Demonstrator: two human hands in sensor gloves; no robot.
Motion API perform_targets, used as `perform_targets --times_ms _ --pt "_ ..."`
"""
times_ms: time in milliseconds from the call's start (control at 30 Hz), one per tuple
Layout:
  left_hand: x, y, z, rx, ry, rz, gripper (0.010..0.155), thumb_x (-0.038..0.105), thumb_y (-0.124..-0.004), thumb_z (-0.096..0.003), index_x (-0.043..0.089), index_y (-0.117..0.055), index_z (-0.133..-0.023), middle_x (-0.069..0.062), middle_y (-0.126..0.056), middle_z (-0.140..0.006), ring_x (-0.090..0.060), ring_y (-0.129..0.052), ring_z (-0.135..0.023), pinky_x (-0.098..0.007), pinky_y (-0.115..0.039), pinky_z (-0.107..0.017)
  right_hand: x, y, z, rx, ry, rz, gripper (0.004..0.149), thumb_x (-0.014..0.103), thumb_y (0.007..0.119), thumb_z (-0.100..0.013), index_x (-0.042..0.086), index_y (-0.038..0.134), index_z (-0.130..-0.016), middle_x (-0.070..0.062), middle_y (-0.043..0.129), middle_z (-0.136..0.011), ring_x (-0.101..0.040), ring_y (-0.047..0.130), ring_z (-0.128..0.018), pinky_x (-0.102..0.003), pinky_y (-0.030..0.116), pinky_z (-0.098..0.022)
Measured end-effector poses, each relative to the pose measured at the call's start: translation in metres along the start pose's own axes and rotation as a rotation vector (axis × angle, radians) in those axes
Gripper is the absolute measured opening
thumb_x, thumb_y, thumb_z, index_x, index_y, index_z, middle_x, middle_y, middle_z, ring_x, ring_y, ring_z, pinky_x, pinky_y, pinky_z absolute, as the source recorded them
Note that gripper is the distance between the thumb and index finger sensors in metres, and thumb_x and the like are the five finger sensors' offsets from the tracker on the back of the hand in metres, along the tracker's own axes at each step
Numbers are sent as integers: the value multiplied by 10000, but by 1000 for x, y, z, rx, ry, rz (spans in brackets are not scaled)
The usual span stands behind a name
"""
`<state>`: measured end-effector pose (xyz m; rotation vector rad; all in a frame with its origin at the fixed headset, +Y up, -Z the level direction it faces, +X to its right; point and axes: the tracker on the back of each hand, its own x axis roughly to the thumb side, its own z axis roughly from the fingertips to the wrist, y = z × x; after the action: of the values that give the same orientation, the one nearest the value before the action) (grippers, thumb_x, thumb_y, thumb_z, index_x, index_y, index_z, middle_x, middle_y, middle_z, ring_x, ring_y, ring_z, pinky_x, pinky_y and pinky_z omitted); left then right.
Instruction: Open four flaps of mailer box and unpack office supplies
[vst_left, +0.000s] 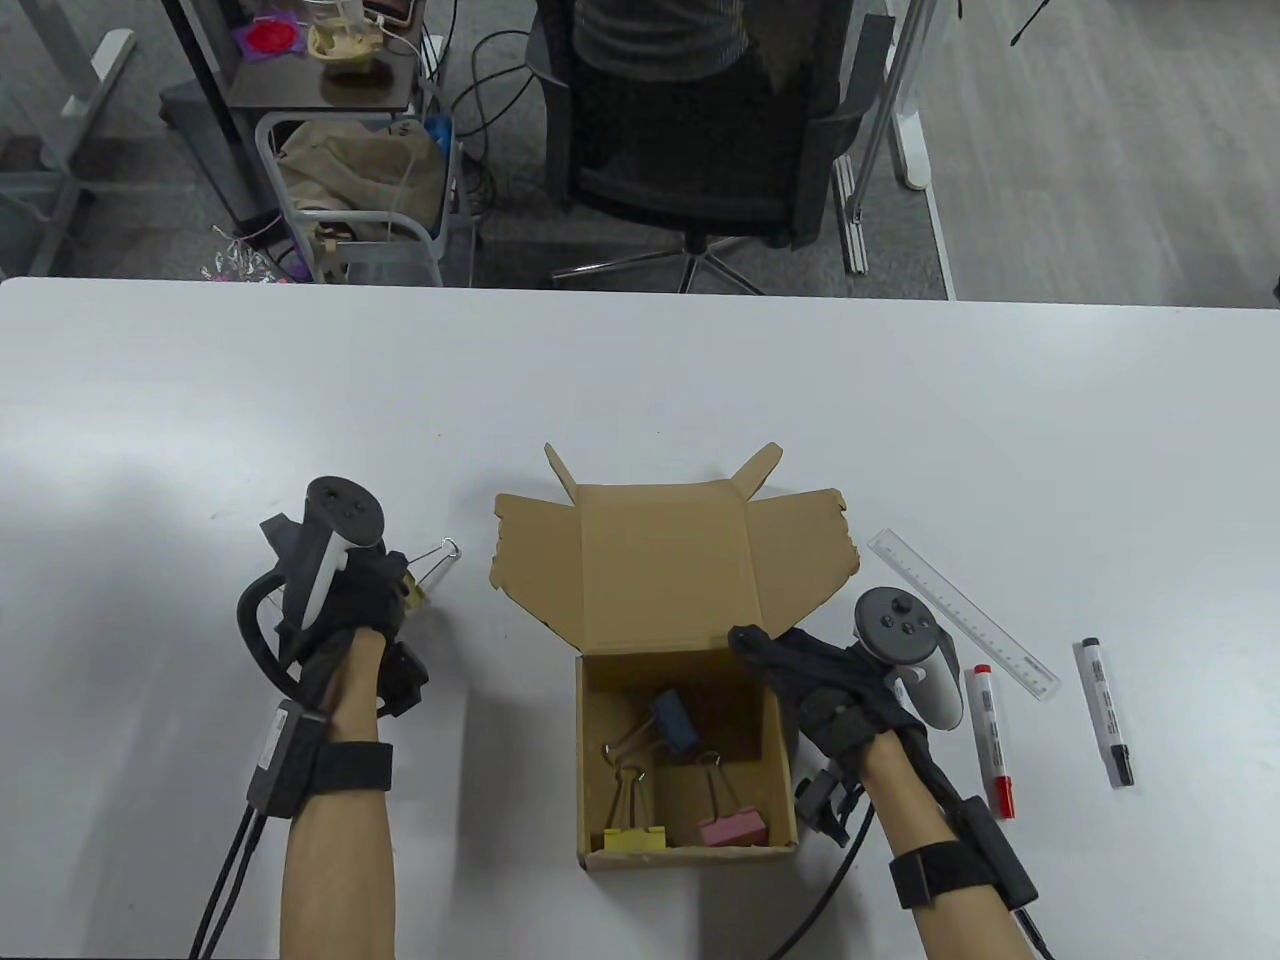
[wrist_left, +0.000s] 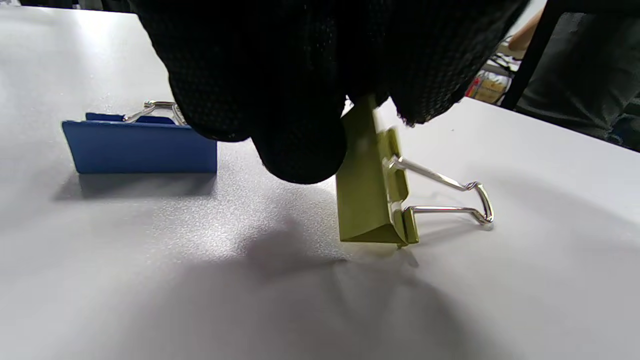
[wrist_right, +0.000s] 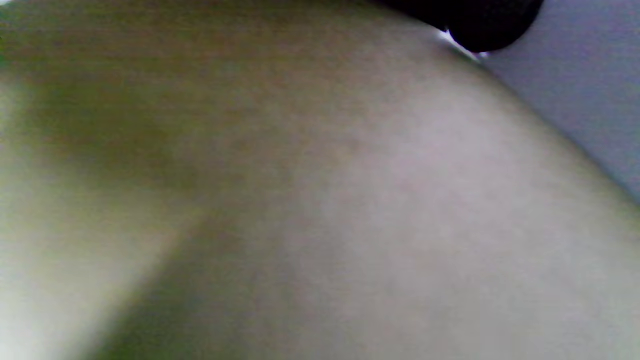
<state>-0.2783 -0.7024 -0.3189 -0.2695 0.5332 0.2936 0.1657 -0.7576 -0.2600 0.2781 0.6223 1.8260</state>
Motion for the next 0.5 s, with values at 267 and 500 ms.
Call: perform_targets --times_ms 267,500 --pt "5 24 35 90 -138 30 539 436 -826 -531 239 -692 -1015 -83 -809 -1056 -223 -1041 -782 -428 -876 -637 0 0 0 -1 -1 3 628 542 590 -606 112 596 -1064 -270 709 -1059 -529 597 -966 -702 541 -606" --pt "19 54 98 183 -397 136 590 466 -807 -535 230 -639 -1049 -91 -750 -1097 -322 -916 -923 -493 -810 -679 0 0 0 -2 -1 5 628 543 588 -607 113 595 -1064 -269 708 -1060 -528 598 -966 -702 541 -607"
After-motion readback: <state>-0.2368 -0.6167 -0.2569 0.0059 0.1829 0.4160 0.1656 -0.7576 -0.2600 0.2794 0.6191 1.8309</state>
